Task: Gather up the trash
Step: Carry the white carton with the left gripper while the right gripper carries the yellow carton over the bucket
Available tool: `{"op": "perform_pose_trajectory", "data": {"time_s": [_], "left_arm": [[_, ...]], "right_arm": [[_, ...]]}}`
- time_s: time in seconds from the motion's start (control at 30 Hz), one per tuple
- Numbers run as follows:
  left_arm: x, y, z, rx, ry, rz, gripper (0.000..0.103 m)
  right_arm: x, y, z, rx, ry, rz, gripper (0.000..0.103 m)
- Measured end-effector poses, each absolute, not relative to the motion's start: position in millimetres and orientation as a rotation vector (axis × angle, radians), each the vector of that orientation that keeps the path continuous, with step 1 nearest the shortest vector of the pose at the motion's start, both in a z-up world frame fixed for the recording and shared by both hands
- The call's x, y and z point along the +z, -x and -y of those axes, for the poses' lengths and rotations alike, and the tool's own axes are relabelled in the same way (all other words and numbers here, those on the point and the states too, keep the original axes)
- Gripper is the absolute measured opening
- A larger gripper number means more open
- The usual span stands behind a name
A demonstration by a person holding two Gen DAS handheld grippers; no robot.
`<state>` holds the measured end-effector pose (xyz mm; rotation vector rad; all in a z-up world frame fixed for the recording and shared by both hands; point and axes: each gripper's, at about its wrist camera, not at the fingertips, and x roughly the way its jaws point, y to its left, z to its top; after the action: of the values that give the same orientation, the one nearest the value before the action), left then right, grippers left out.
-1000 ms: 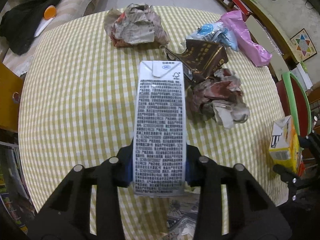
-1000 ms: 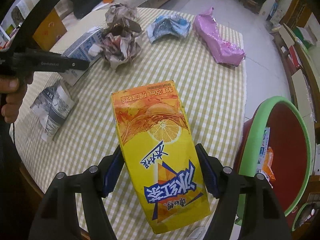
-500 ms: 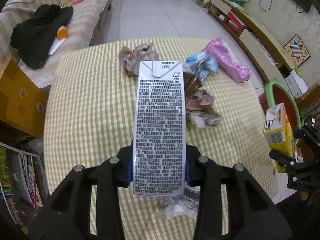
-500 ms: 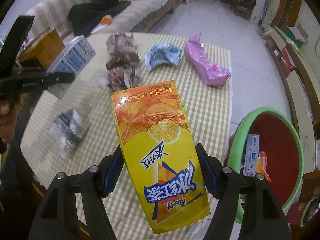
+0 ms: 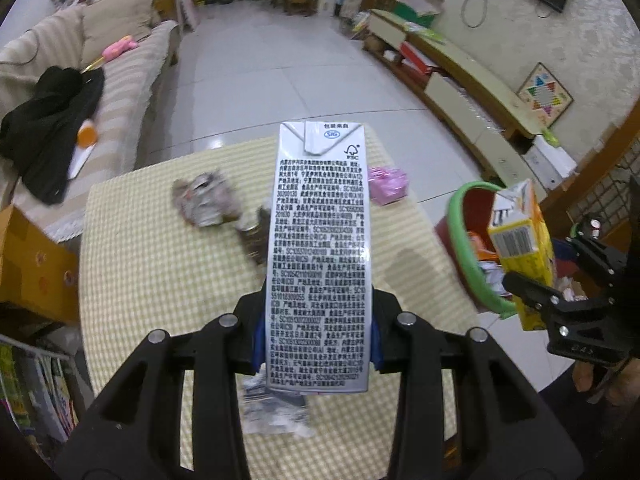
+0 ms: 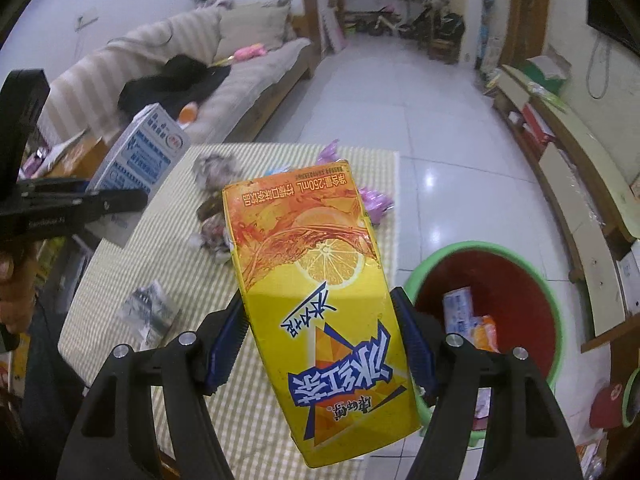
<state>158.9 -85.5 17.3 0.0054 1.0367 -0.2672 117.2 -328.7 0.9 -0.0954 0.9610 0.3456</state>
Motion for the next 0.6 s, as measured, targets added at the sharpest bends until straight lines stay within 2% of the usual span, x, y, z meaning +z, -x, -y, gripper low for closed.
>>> {"op": "perform_pose_trajectory", "data": {"time_s": [0.6], "left_arm": [[16,-169,216,-0.507,-0.053,-1.049,0.036]], "right_arm": [[12,-116,425,0.155,-0.064,-0.946,0.067]]}}
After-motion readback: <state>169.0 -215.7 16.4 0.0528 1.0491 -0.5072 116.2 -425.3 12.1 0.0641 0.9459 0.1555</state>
